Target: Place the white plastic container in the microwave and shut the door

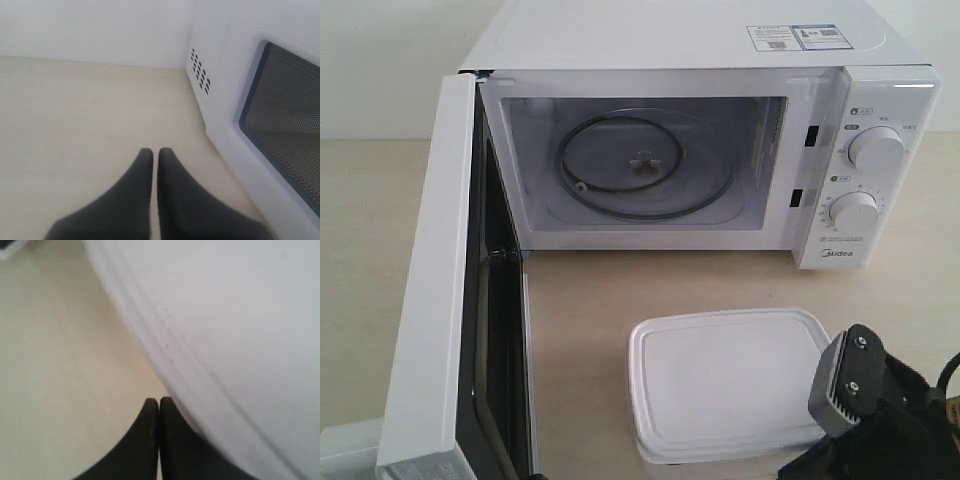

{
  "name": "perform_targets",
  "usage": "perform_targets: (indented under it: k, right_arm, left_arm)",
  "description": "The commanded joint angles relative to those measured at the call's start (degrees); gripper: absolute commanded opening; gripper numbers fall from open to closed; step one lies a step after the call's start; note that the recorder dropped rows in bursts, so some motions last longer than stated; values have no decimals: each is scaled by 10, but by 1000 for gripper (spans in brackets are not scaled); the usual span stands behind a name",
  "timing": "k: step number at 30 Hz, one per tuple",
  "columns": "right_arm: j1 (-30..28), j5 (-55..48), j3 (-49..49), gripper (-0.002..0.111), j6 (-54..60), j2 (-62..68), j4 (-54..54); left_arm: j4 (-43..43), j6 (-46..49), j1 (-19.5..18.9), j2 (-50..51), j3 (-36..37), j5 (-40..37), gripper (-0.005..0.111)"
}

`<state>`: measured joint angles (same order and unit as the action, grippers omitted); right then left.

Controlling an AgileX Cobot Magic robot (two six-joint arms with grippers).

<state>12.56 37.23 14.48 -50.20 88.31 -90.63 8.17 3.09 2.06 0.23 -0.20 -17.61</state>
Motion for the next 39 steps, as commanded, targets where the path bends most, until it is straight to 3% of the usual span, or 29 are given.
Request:
perform_targets:
  k: [1, 6, 13, 17, 26, 32, 35, 36, 39]
  right_arm:
    - [0, -61, 21, 0, 38, -2, 109]
    - [0, -51, 78, 0, 118, 4, 239]
    - [0, 5, 82, 0, 242, 58, 413]
    - [0, 57, 79, 0, 245, 71, 425]
    - [0, 115, 3, 0, 253, 44, 528]
    - [0, 307, -98, 0, 267, 42, 702]
    - [0, 292, -116, 0, 186, 42, 752]
    - [0, 249, -114, 0, 93, 42, 753]
    - [0, 243, -101, 0, -3, 42, 714]
  left_arm:
    - [-3, 0, -1, -2, 2, 0, 4]
    - [-3, 0, -1, -2, 2, 0, 4]
    - [-3, 0, -1, -2, 2, 0, 4]
    - [-3, 0, -1, -2, 2, 0, 4]
    - [-3, 0, -1, -2, 2, 0, 4]
    - [-3, 0, -1, -2, 2, 0, 4]
    - [-3, 0, -1, -2, 2, 0, 4]
    - [-3, 0, -1, -2, 2, 0, 4]
    - [-3, 0, -1, -2, 2, 0, 4]
